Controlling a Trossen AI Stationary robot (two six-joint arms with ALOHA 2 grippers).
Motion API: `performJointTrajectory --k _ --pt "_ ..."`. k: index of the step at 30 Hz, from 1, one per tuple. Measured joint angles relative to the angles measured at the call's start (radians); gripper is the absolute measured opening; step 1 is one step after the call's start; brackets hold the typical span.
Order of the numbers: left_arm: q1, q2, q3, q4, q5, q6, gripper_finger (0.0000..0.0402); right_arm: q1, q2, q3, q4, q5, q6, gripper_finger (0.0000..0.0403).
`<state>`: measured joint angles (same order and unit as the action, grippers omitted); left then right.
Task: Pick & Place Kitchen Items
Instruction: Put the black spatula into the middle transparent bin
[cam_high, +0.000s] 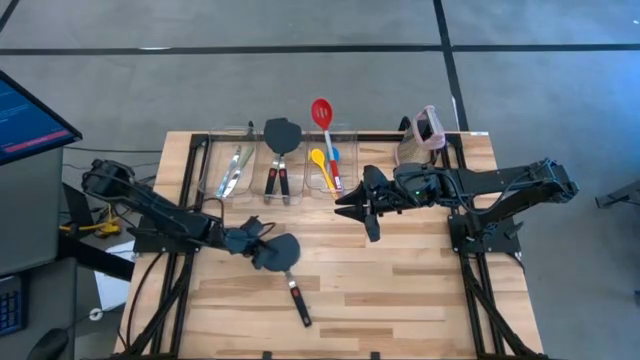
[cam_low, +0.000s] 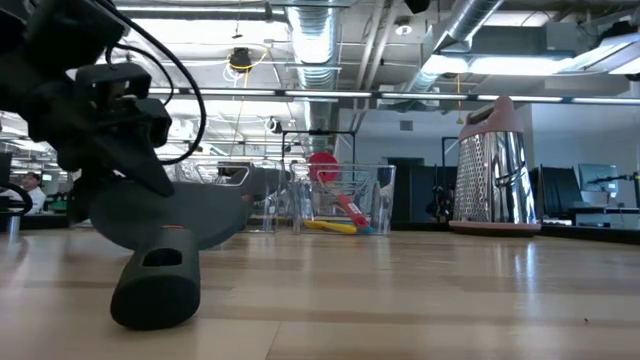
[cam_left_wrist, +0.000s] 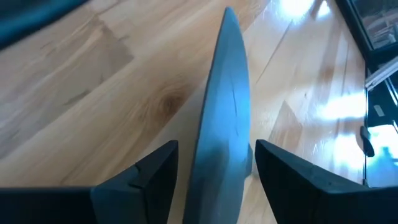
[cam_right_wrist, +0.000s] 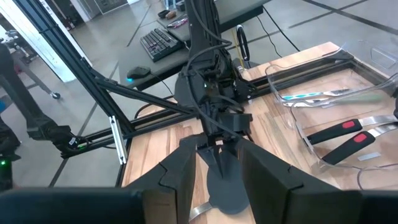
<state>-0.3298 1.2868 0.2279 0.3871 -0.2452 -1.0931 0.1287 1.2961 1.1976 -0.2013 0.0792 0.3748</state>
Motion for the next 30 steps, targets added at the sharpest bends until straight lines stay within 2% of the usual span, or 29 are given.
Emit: performJointTrajectory --k 4,8,22,30 --pt "0.005 0.037 0.000 0.036 0.000 0.013 0.0202 0.000 0.000 0.000 -0.001 0.000 0.000 0.0118" --pt "0.005 0.057 0.000 0.040 0.001 0.014 0.0179 0.000 0.000 0.000 -0.001 0.000 0.000 0.0118" --pt "0.004 0.056 0.003 0.069 0.013 0.013 0.0012 -0.001 0.000 0.000 -0.004 0.000 -0.018 0.0118" --pt "0.004 0.004 0.001 0.087 0.014 0.047 0.0002 -0.001 0.000 0.000 -0.004 0.000 -0.018 0.0118"
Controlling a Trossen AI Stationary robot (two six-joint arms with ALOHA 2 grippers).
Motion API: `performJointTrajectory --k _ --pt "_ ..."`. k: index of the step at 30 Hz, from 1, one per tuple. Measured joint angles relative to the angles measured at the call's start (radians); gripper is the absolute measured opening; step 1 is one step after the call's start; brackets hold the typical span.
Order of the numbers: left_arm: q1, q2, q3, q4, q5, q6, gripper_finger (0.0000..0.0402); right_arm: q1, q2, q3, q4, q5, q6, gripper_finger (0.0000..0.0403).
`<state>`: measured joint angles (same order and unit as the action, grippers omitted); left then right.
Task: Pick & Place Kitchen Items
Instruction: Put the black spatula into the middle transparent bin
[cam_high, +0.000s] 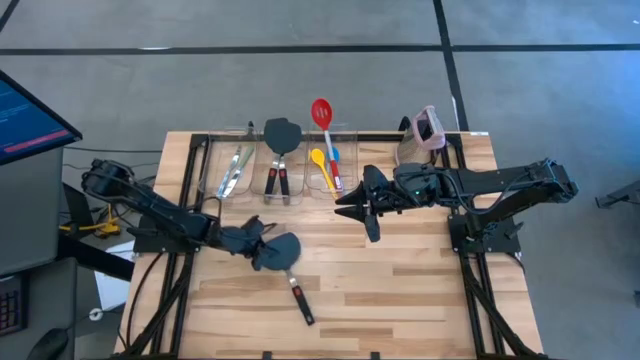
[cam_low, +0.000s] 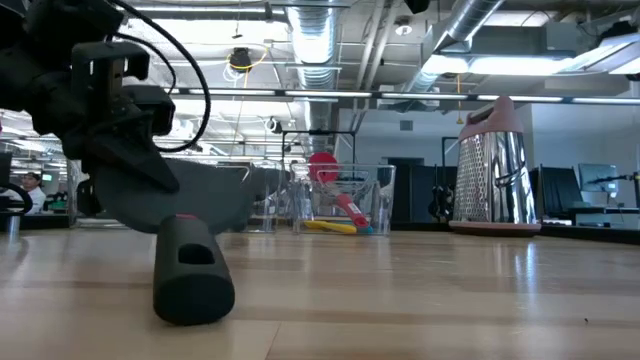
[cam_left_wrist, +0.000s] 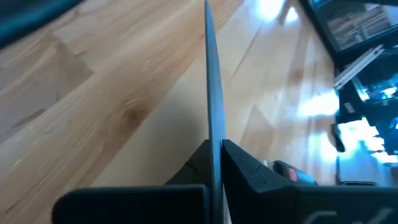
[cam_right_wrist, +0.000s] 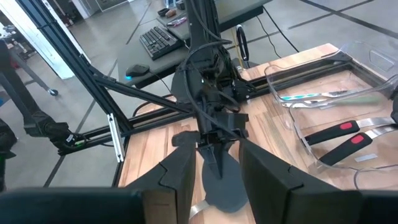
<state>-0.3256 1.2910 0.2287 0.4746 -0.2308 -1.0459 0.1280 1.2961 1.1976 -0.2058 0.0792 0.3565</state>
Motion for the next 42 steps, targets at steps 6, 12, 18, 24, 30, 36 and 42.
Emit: performJointTrajectory --k 6,12,18,24,30,36,42 --pt "0.001 -0.091 -0.001 -0.003 -0.004 0.036 0.0001 0.000 0.000 0.000 0.000 0.000 0.000 0.0118" --pt "0.001 -0.221 -0.002 -0.004 -0.007 0.104 0.0001 0.001 0.000 0.000 -0.001 0.000 0.000 0.0118" --pt "0.001 -0.366 -0.002 0.002 -0.053 0.185 0.0001 0.001 0.000 0.000 -0.002 0.000 0.000 0.0118" --pt "0.001 -0.507 -0.002 0.006 -0.122 0.264 0.0001 0.001 0.000 0.000 -0.004 0.000 0.000 0.0118" --pt "0.001 -0.620 -0.002 0.009 -0.182 0.365 0.0001 0.001 0.000 0.000 -0.004 0.000 0.000 0.0118" --pt "0.001 -0.681 -0.001 0.024 -0.277 0.489 0.0001 0.001 0.000 0.000 0.000 0.000 0.003 0.0118" --pt "0.001 -0.690 -0.001 0.104 -0.325 0.569 0.0001 0.001 0.000 0.000 0.025 0.000 0.068 0.0118"
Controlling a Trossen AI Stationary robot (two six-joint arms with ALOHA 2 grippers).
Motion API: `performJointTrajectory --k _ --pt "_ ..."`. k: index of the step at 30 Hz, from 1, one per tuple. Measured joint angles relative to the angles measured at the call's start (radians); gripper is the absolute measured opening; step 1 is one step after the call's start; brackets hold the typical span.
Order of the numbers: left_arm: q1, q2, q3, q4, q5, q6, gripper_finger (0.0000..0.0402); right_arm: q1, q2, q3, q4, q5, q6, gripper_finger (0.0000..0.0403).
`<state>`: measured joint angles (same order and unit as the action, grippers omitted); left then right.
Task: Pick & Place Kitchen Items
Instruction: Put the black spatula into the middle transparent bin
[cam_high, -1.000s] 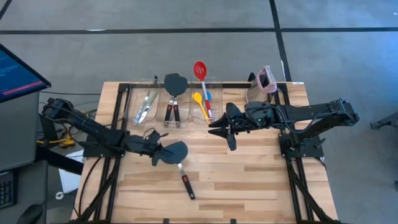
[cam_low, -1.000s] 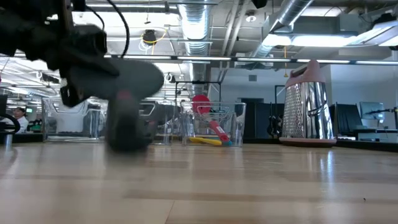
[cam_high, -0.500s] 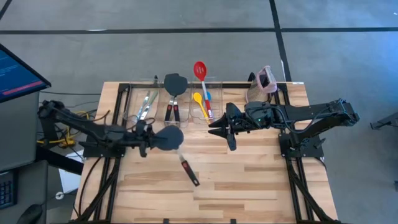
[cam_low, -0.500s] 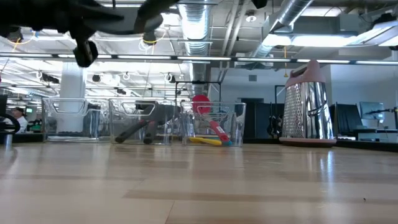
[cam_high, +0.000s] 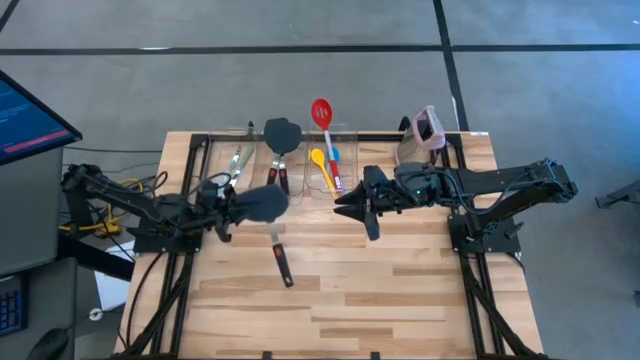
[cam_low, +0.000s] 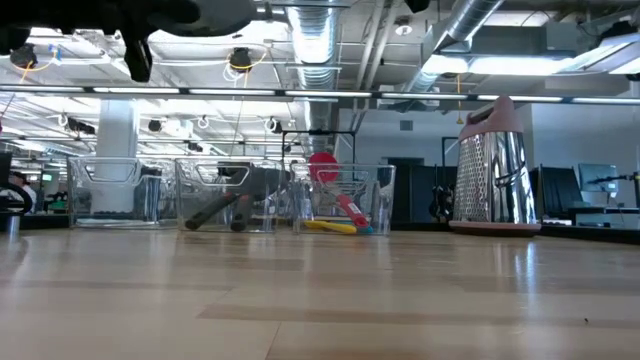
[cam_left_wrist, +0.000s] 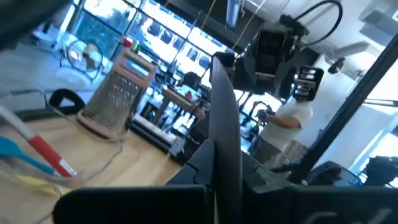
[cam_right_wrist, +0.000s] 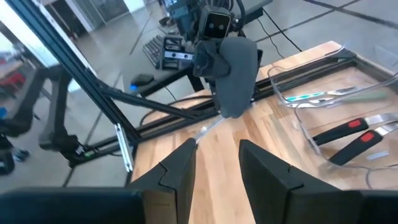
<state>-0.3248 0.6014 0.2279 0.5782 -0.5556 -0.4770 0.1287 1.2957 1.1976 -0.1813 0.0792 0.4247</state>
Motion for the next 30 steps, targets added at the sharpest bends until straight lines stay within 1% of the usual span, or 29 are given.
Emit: performJointTrajectory --k 4,8,10,12,14,17,19,22,26,28,30 --pt "0.006 0.001 0.002 0.009 -0.015 0.014 0.0001 0.000 0.019 0.000 0.005 0.000 0.074 0.0118" --pt "0.029 0.003 0.021 0.012 -0.023 0.037 0.0001 0.000 0.078 0.001 0.025 -0.009 0.243 0.0118" --pt "0.042 0.003 0.036 0.014 -0.024 0.056 0.0001 -0.001 0.122 -0.001 0.029 -0.044 0.275 0.0118" --pt "0.057 0.003 0.051 0.015 -0.022 0.077 0.0001 -0.002 0.157 -0.002 0.056 -0.101 0.302 0.0121" --pt "0.071 0.003 0.067 0.016 -0.012 0.094 0.0001 -0.005 0.187 -0.001 0.121 -0.161 0.328 0.0128" --pt "0.090 0.011 0.087 0.017 0.012 0.106 0.0001 -0.007 0.228 -0.001 0.202 -0.234 0.337 0.0147" --pt "0.100 0.016 0.092 0.014 0.033 0.106 0.0001 -0.012 0.255 0.000 0.265 -0.261 0.346 0.0165" --pt "0.106 0.033 0.104 0.016 0.048 0.105 0.0001 -0.017 0.287 0.000 0.317 -0.266 0.383 0.0197" --pt "0.109 0.061 0.122 0.015 0.048 0.105 0.0001 -0.027 0.340 0.000 0.353 -0.287 0.388 0.0238" --pt "0.109 0.076 0.132 0.015 0.049 0.105 0.0001 -0.031 0.359 0.000 0.383 -0.297 0.389 0.0250" --pt "0.109 0.091 0.143 0.015 0.049 0.107 0.0001 -0.035 0.380 0.001 0.423 -0.316 0.389 0.0254"
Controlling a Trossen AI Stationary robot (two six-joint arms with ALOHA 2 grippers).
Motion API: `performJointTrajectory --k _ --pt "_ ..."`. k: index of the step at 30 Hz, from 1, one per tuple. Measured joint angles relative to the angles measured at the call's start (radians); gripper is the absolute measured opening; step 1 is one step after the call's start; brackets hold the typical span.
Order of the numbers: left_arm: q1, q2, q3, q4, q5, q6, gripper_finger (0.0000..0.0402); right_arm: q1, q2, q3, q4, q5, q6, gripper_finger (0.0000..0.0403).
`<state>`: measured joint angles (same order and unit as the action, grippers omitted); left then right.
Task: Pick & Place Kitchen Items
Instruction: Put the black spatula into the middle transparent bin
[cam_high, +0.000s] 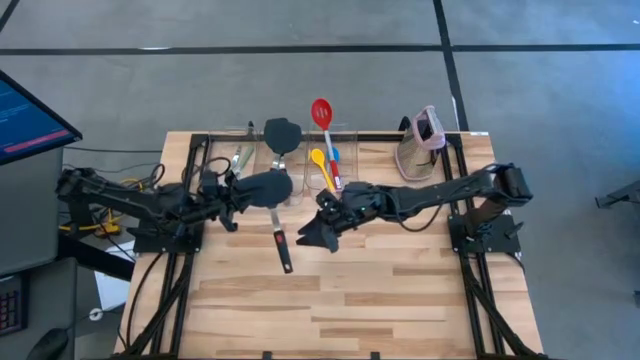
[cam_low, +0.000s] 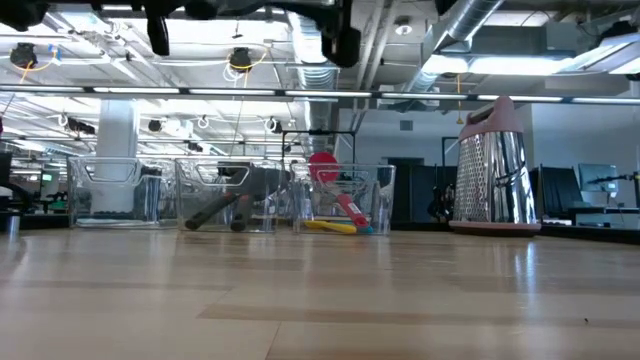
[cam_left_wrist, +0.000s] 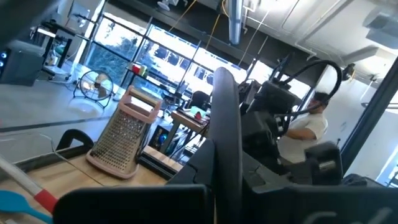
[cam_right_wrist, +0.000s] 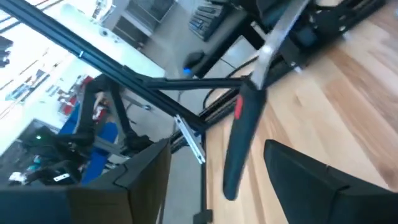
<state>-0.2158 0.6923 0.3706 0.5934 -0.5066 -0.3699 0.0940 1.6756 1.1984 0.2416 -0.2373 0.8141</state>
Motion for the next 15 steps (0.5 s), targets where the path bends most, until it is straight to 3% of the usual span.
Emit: performJointTrajectory --k 15 --pt "0.046 0.037 0.023 0.015 0.008 0.000 0.0001 0.004 0.113 -0.002 0.122 -0.052 0.048 0.0255"
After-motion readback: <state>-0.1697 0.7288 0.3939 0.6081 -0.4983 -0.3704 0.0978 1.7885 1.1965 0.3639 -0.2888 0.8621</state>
